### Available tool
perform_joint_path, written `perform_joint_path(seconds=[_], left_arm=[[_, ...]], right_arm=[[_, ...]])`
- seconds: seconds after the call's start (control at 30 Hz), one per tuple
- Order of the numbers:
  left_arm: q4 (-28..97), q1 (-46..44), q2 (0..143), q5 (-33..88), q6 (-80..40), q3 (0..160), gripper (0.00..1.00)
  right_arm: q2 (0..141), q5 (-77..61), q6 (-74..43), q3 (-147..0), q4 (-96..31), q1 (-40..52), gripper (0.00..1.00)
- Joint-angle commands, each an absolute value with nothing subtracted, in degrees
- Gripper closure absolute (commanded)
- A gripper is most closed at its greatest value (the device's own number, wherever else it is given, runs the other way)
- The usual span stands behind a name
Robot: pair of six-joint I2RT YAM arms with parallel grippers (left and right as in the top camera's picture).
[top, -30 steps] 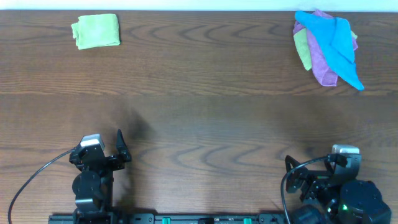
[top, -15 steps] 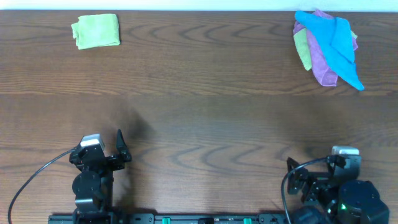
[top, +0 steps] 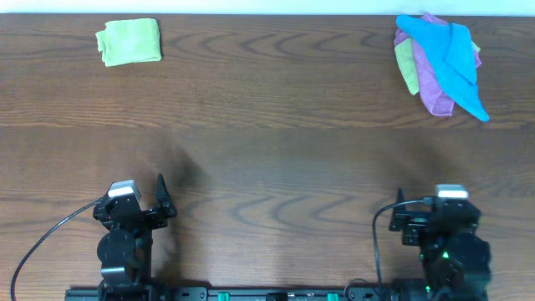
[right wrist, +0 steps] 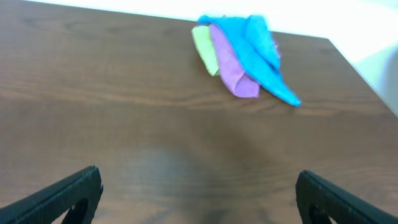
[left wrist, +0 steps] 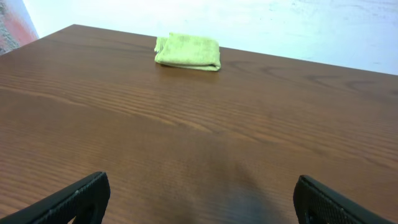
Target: Fold the cloth
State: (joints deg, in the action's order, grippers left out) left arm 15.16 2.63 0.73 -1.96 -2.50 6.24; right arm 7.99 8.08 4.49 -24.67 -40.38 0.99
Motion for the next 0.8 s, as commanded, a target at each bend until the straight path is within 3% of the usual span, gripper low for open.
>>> perform_joint_path(seconds=[0.0, 0.33, 0.77], left_arm=[[15.53, 3.03, 0.21, -2.96, -1.26, 4.71, 0.05], [15.53, 3.03, 0.21, -2.98, -1.26, 4.71, 0.05], [15.53, 3.03, 0.21, -2.96, -1.26, 4.73, 0.04]], right_arm=[[5.19, 3.22, 8.43, -18.96, -38.02, -0.73, 0.01], [0.3, 1.87, 8.4, -9.19, -36.4, -0.78, 0.01], [0.32, 2.09, 8.86, -8.84, -36.88, -0.78, 0.01]])
